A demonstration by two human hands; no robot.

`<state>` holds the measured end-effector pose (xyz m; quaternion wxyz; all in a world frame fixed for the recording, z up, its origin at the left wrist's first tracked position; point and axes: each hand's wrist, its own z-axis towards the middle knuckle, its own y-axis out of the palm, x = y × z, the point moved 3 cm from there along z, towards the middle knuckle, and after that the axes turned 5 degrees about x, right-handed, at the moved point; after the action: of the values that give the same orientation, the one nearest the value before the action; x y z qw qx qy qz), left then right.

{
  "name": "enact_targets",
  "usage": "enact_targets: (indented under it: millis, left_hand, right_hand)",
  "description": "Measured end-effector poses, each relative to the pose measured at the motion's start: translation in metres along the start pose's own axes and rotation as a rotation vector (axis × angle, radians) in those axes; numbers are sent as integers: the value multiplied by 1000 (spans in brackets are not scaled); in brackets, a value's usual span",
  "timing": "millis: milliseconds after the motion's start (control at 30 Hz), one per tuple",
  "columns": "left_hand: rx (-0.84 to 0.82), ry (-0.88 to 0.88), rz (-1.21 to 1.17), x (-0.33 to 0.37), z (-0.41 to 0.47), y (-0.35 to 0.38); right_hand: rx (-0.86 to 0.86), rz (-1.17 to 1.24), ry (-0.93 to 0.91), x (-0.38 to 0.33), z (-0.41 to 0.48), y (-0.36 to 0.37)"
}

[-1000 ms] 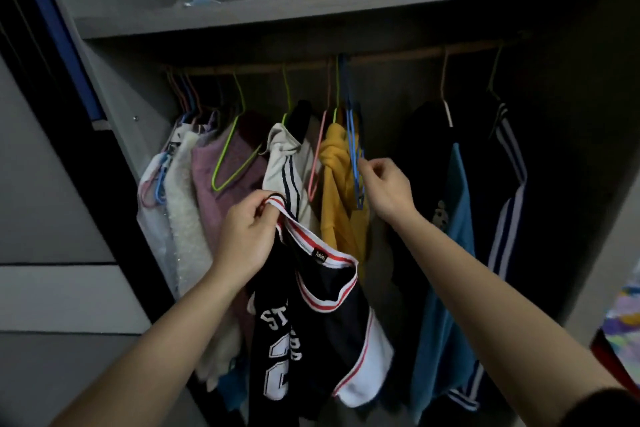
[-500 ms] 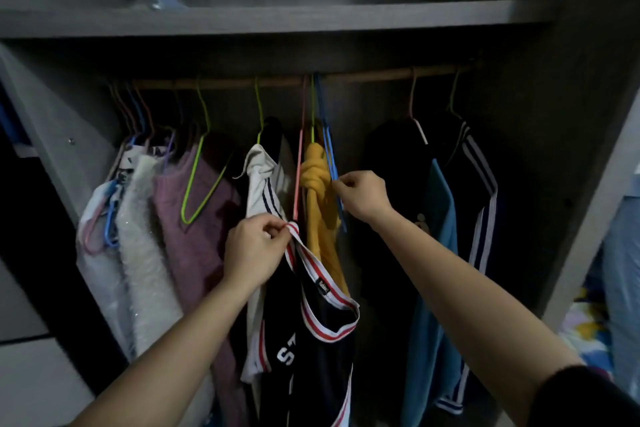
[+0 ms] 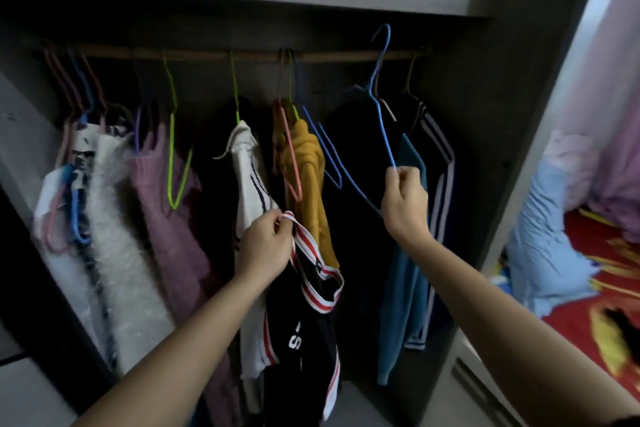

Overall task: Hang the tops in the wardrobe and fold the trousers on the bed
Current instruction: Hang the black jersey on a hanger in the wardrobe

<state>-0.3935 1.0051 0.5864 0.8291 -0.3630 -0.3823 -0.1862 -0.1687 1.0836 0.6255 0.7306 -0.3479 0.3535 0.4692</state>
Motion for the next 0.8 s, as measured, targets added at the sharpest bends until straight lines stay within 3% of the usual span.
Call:
enact_targets:
  millis: [100,200,467,633,800]
  left_hand:
    - [-97,-29,-53,2,-11,28]
    - [-186,-17,-135,11,-25,53]
    - [-376,150,-181,49,-64,97]
    - [-389,266,-124,81,-87,121]
    - [-342,320,72,99,-116,162]
  right_hand:
    - [76,-38,-29,37,-64,-42]
    - [88,-116,72,80,-112,-74]
    - [90,-302,197,104,-142,-150]
    - [41,-234,248,105,-159,-200]
    - [-105,-397,275,113,-171,-259]
